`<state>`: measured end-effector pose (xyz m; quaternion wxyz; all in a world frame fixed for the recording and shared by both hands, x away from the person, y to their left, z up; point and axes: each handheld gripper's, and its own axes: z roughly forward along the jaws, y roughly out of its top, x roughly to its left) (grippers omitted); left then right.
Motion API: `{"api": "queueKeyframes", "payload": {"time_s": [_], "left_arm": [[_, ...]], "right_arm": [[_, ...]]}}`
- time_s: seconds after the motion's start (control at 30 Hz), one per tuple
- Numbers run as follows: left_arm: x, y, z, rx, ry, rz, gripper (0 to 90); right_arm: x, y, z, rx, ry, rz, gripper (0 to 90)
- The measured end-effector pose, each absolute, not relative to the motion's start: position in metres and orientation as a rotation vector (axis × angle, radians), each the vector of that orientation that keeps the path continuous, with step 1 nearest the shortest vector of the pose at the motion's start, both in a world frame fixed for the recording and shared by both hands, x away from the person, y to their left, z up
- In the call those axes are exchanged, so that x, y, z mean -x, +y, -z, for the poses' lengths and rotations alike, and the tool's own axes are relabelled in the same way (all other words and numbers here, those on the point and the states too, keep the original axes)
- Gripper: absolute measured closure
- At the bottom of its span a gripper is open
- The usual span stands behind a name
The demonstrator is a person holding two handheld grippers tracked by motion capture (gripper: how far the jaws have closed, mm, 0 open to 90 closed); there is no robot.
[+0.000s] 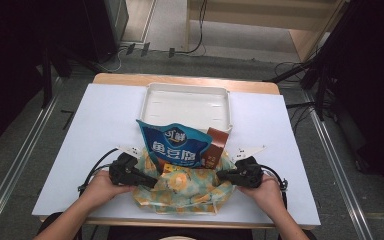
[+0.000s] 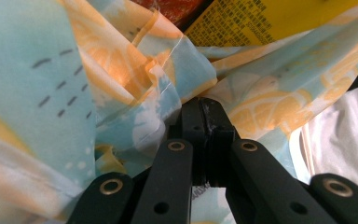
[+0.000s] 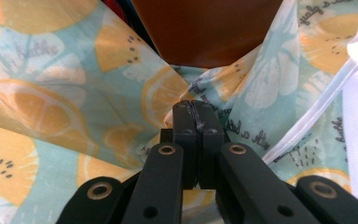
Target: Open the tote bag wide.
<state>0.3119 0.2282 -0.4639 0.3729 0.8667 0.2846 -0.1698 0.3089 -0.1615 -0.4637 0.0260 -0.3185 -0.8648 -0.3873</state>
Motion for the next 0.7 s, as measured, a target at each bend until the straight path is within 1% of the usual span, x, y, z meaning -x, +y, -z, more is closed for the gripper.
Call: {"api": "queueKeyframes", "payload": {"time_s": [0.17,0.23,0.33,0.53,0.7], "left_arm": [[-0.317,0.231,0.467,-2.225,0.778,0.438,90.0],[-0.315,0.231,0.464,-2.236,0.768,0.425,90.0],[-0.311,0.233,0.457,-2.258,0.742,0.390,90.0],[-0.303,0.242,0.437,-2.204,0.718,0.351,90.0],[-0.299,0.240,0.418,-2.198,0.673,0.317,90.0]], "right_arm": [[-0.310,-0.162,0.470,0.981,-2.674,1.170,90.0],[-0.309,-0.164,0.468,0.980,-2.675,1.181,90.0],[-0.305,-0.170,0.459,0.978,-2.671,1.236,90.0],[-0.297,-0.184,0.437,0.997,-2.637,1.363,90.0],[-0.289,-0.179,0.421,0.963,-2.641,1.424,90.0]]}}
